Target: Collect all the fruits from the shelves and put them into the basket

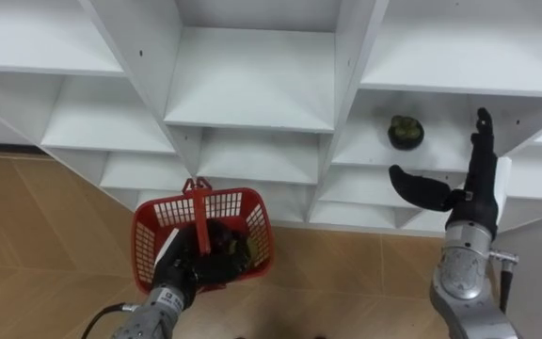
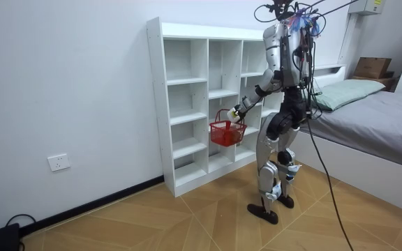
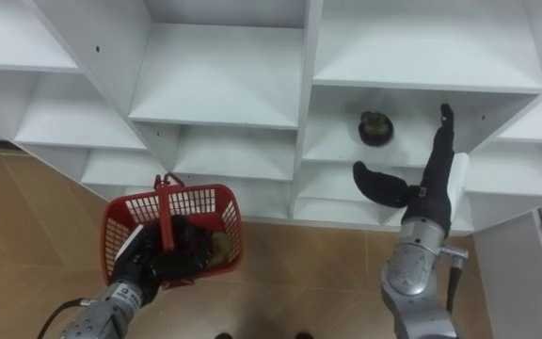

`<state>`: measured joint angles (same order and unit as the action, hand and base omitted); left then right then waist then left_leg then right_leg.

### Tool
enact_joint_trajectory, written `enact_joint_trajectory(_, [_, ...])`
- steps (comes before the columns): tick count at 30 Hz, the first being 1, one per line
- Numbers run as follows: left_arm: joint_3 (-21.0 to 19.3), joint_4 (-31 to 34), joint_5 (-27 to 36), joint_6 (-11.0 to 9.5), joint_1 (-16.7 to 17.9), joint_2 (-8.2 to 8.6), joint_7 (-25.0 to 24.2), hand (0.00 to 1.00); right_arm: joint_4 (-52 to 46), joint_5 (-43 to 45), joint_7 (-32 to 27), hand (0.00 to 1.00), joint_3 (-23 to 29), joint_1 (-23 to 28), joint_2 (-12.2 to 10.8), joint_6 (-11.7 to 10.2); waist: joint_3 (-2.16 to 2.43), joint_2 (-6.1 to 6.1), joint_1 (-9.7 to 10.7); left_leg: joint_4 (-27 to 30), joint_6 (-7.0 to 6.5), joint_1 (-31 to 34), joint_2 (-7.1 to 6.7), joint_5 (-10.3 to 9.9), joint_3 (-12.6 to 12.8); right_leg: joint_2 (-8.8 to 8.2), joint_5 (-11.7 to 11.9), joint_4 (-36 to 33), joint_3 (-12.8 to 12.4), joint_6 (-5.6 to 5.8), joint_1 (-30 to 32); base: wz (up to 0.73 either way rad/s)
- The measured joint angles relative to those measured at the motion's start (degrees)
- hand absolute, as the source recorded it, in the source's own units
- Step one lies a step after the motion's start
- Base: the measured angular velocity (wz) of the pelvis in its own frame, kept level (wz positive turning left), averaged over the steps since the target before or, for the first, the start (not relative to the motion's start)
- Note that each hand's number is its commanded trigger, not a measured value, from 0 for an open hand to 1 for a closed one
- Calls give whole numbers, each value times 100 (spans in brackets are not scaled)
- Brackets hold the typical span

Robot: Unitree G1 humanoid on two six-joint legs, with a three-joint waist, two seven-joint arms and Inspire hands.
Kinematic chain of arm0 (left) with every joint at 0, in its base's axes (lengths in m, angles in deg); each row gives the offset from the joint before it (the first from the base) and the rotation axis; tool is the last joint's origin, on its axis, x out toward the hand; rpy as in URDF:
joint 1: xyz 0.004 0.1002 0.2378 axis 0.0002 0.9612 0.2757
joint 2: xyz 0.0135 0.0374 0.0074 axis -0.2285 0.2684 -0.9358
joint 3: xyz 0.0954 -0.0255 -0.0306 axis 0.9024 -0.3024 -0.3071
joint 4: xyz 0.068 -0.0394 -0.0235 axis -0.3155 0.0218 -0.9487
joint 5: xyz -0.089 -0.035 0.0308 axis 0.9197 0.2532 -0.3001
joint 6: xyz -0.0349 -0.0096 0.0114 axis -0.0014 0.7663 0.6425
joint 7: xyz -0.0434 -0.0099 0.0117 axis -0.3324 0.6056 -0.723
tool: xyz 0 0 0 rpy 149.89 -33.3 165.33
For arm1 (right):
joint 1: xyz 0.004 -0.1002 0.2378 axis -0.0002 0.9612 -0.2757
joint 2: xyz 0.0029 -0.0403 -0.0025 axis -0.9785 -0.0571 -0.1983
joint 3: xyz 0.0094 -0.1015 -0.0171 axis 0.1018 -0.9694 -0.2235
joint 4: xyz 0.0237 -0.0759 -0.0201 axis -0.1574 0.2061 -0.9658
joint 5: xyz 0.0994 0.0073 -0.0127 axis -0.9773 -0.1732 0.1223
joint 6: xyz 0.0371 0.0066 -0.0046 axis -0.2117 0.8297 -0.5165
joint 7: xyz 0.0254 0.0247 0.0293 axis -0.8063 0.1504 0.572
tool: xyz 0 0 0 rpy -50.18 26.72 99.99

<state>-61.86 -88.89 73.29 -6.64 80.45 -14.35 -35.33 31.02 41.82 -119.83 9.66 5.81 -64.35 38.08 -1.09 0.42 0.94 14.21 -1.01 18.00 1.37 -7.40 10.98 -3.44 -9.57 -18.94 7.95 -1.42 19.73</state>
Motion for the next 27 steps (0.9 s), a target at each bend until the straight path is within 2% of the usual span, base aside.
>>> enact_joint_trajectory(7, [-75,-105,-1,1,-26,-20,-3,100,51,2,-29,0,-1,-37,45,0,-44,66,-48,130,-7,148,4,4,-13,-26,-21,-98,10,-18,147,0])
enact_joint_trajectory(12, [-57,-255,5,2,-157,-13,-3,100,289,-71,-179,0,0,-207,54,2,-47,72,-136,166,-10,189,1,6,-19,-39,-20,-134,26,-17,180,0])
enact_joint_trajectory(17, [-66,-376,2,2,-207,-14,-2,100,635,-79,-236,0,21,-587,69,2,-47,71,-155,197,-17,285,0,10,-21,-43,-19,-182,21,-19,273,0])
enact_joint_trajectory(27, [-56,-422,9,6,-296,-23,4,100,887,-111,-44,0,150,-983,158,11,-48,70,-155,226,-17,341,39,10,-22,-61,-19,-193,77,-19,295,1])
